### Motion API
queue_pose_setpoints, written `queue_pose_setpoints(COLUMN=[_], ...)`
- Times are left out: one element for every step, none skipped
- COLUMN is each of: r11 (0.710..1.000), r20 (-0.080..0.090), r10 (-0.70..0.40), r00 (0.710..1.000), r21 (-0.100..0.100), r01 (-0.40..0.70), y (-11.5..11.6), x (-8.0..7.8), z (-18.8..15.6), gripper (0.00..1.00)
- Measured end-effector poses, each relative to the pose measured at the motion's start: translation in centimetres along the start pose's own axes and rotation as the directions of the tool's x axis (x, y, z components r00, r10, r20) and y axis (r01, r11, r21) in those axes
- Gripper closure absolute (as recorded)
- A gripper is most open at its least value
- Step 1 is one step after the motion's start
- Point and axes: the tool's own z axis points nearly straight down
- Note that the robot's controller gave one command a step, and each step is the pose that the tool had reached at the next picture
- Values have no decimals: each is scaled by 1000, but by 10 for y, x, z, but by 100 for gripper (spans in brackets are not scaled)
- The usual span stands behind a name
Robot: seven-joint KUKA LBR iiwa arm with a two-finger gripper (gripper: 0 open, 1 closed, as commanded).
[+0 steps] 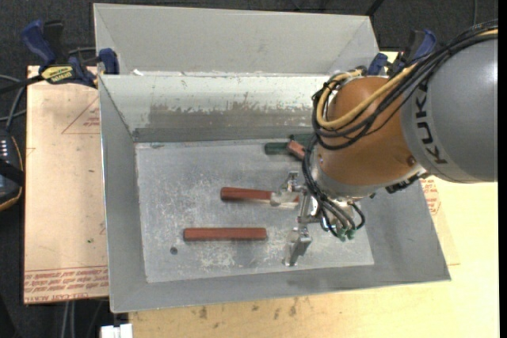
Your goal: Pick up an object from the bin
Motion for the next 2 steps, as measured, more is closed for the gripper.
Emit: queue_pose_setpoints(r11=[1000,998], r20=[7,18], r10=[2,-66], r00=[1000,998], r21=[0,-2], r01=[-2,66], y=[0,22], x=[-2,-9], z=[-4,92], gripper=[0,100])
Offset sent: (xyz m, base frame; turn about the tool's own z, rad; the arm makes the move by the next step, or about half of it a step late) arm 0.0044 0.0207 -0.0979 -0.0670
